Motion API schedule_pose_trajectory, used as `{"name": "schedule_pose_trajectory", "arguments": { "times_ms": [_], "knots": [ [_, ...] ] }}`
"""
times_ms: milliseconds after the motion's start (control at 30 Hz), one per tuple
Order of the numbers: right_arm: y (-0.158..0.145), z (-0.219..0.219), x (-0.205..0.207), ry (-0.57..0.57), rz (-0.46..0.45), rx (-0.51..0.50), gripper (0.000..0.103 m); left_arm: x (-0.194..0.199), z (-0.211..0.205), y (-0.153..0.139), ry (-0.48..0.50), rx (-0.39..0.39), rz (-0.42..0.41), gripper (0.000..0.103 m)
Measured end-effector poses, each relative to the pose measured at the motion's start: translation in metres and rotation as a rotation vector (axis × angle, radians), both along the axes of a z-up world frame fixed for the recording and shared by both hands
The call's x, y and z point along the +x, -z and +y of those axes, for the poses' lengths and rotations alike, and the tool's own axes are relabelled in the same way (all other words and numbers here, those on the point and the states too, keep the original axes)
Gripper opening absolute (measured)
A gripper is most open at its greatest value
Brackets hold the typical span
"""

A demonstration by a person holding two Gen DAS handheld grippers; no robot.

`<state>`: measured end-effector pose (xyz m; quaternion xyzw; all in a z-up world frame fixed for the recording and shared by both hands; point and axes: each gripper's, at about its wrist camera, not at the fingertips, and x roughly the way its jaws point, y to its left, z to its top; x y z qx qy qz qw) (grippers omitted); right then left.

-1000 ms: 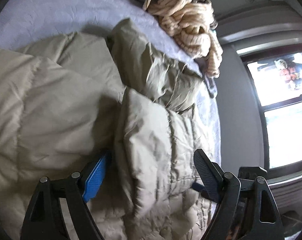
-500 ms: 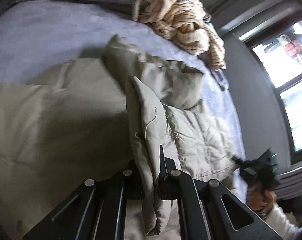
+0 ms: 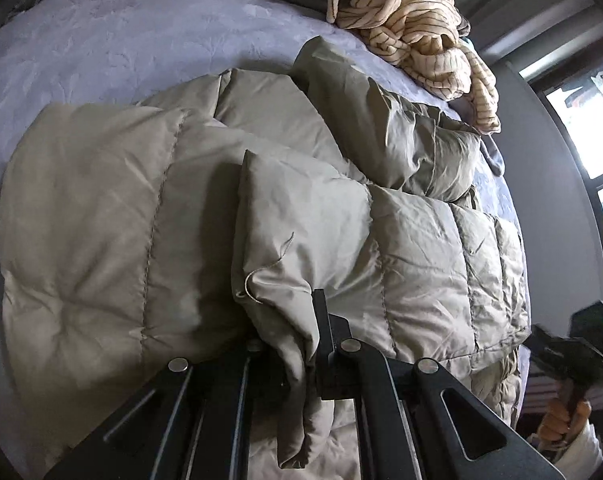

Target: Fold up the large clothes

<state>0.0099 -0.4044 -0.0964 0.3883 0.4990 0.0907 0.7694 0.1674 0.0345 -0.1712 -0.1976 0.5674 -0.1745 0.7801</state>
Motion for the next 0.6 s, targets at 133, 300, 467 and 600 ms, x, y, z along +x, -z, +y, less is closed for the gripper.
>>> {"name": "schedule_pose_trajectory", "arguments": {
  "times_ms": [133,300,467,600],
  "knots": [
    [-0.023,-0.026,-0.008,0.066,-0.107,-0.028,0.064,0.003,-0.006,0.002,0.004,0.014,0.002,0.009],
    [0.027,-0.080,0.025,0.272,-0.038,0.118,0.064,0.008,-0.012,0.004,0.011,0.017,0.005,0.009],
    [0.072,-0.070,0.062,0.225,0.020,0.301,0.065,0.010,-0.011,0.008,0.015,0.013,0.020,0.009],
    [0.076,-0.073,0.078,0.306,-0.014,0.388,0.060,0.013,-0.018,0.006,0.022,0.039,0.025,0.009]
  ]
}}
